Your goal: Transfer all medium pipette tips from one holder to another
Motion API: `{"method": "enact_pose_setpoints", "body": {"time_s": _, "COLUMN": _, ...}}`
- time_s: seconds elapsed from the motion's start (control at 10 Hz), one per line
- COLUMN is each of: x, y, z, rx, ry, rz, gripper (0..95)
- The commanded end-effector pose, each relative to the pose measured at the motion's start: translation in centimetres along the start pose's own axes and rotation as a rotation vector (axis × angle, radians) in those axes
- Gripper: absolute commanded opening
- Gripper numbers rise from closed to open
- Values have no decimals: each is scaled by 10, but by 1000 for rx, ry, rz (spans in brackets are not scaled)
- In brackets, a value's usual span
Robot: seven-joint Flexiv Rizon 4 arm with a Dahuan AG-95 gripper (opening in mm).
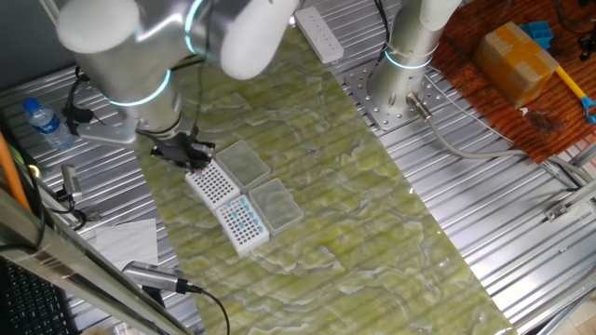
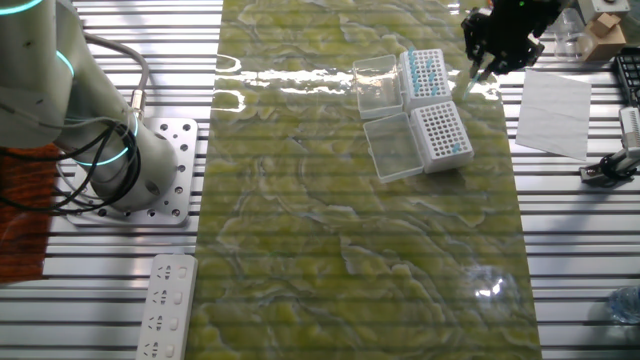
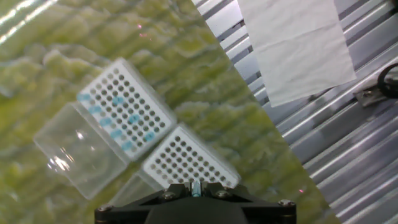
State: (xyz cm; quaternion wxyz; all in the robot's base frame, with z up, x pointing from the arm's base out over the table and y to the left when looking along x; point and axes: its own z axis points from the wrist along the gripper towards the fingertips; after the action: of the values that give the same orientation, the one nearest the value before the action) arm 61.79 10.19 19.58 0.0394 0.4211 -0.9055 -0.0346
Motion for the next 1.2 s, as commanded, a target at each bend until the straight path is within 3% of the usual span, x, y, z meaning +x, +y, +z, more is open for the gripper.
{"method": "enact_pose_setpoints", "body": {"time_s": 0.1, "x": -40, "y": 36, "z": 20, "rx": -41, "ry": -118, "rz": 173, "gripper": 0}}
{"method": "enact_pose_setpoints", "body": {"time_s": 0.3, "x": -56, "y": 58, "z": 30, "rx": -24, "ry": -121, "rz": 222, "gripper": 0}}
{"method": "enact_pose_setpoints", "body": {"time_s": 0.6, "x": -68, "y": 70, "z": 39, "rx": -9, "ry": -125, "rz": 253, "gripper": 0}}
{"method": "enact_pose_setpoints", "body": {"time_s": 0.7, "x": -77, "y": 81, "z": 46, "rx": 1, "ry": -133, "rz": 278, "gripper": 0}}
{"method": "enact_pose_setpoints", "body": {"time_s": 1.2, "x": -84, "y": 92, "z": 56, "rx": 28, "ry": -124, "rz": 294, "gripper": 0}}
